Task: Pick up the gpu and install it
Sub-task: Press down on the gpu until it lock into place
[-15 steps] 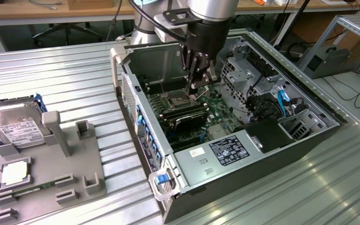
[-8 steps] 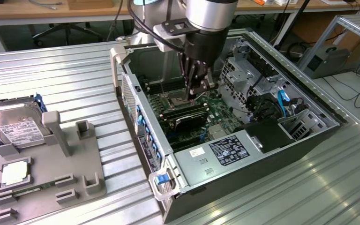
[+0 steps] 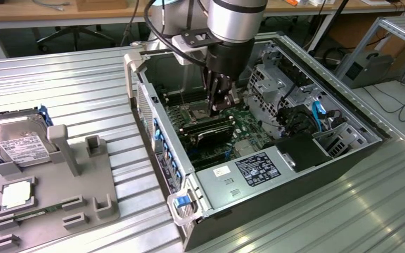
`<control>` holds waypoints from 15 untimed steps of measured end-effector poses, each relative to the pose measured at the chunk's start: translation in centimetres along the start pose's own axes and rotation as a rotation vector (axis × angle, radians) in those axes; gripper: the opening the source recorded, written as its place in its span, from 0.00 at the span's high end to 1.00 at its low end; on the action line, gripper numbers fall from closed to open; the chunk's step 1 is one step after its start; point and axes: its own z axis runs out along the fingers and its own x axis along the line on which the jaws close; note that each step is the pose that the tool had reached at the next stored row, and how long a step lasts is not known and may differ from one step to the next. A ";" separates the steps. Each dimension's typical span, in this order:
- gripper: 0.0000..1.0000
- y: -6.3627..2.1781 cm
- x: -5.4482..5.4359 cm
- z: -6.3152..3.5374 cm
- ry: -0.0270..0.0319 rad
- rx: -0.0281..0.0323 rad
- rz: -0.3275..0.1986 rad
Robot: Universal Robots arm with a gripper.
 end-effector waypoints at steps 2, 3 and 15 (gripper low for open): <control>0.89 0.00 0.0 0.00 0.0000 0.0000 0.000; 0.89 0.04 0.0 0.02 -0.0001 0.0001 0.000; 0.89 0.45 -0.3 1.85 0.0002 0.0000 0.000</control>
